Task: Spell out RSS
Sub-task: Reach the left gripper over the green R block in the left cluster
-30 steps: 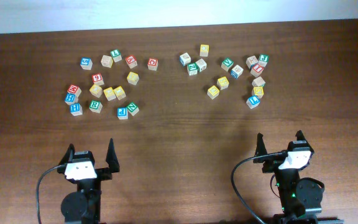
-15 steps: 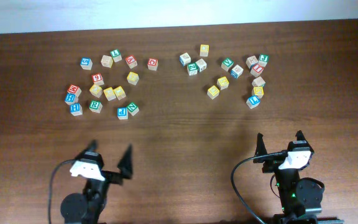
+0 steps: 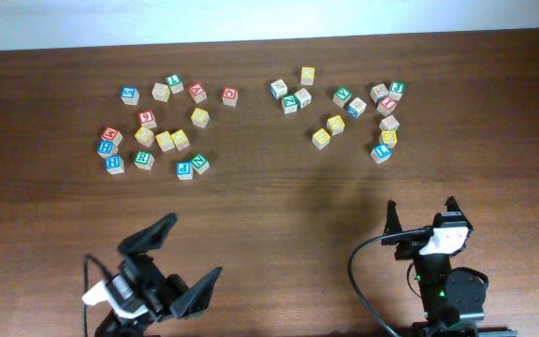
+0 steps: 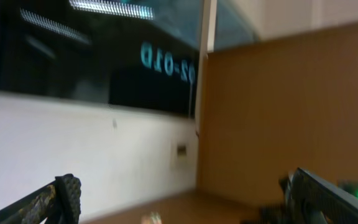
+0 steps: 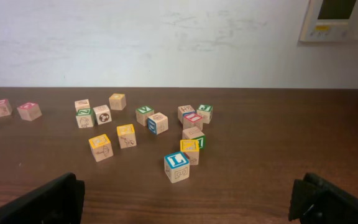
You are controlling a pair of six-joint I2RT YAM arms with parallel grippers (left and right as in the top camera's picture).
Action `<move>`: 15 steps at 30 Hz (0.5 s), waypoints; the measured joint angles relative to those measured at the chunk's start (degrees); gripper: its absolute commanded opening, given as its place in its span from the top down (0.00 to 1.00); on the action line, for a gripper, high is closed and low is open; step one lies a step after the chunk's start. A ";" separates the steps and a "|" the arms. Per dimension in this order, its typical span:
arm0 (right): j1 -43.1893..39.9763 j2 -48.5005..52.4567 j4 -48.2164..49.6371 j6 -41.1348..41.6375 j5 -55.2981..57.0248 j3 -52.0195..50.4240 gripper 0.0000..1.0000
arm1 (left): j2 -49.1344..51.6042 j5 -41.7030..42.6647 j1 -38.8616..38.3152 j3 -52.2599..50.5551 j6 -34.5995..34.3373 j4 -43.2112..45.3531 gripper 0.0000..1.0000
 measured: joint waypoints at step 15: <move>0.00 0.00 0.00 0.02 0.02 0.00 0.01 | 14.53 -21.11 0.00 38.14 17.99 -63.08 0.01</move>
